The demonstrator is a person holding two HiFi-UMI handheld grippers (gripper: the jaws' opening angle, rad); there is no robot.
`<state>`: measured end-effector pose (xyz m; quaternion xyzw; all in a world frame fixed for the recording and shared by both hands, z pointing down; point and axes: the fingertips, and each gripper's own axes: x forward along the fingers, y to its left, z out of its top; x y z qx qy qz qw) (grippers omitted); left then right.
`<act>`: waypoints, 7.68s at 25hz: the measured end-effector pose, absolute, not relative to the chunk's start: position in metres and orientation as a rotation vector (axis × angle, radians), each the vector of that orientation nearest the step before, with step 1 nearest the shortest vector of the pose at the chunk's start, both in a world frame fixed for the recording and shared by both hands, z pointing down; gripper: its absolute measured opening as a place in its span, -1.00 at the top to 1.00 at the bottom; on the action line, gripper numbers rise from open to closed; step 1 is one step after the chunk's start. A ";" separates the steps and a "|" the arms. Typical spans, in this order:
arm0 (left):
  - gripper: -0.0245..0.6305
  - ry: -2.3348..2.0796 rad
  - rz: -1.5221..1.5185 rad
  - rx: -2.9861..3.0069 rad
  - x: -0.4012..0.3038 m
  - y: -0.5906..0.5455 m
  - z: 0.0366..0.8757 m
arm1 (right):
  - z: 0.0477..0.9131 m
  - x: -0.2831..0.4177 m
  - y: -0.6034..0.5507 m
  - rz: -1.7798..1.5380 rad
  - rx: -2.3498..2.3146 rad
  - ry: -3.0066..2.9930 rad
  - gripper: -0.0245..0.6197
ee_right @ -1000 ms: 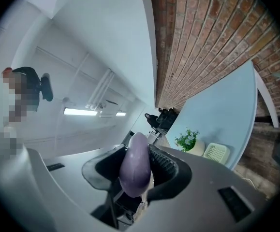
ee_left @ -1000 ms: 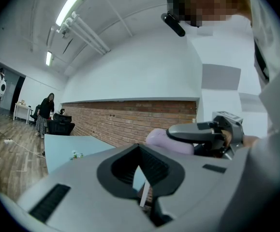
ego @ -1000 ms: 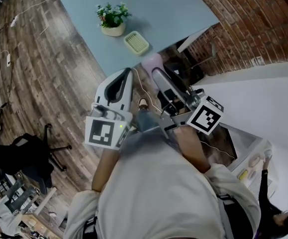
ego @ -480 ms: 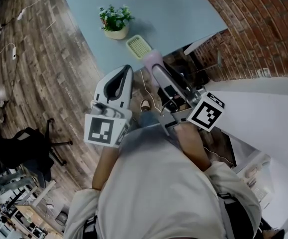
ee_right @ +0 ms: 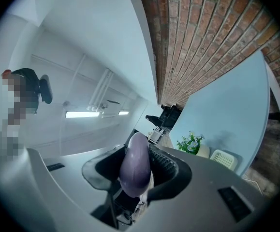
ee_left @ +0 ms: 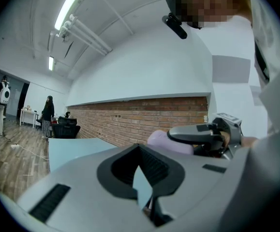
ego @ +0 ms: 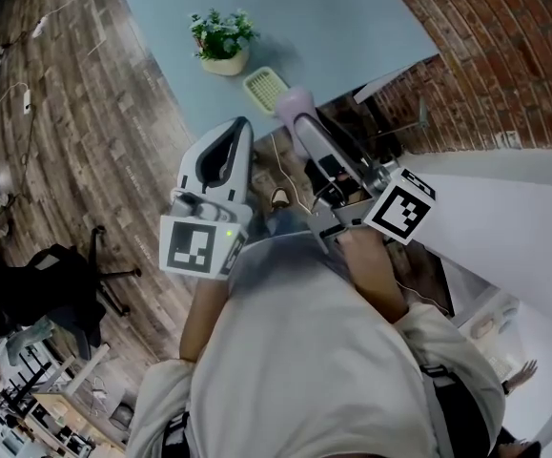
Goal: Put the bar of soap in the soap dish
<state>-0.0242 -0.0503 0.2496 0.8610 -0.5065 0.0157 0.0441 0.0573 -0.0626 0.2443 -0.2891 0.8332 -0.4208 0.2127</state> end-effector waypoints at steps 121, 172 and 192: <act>0.92 -1.187 0.223 2.580 -0.077 -0.219 0.353 | 0.421 -0.004 -0.221 -1.572 -0.922 2.101 0.43; 0.92 -1.231 0.232 2.555 -0.085 -0.226 0.355 | 0.515 -0.005 -0.220 -1.804 -1.103 2.140 0.43; 0.92 -1.221 0.212 2.550 -0.103 -0.226 0.356 | 0.542 -0.011 -0.214 -1.807 -1.352 2.289 0.43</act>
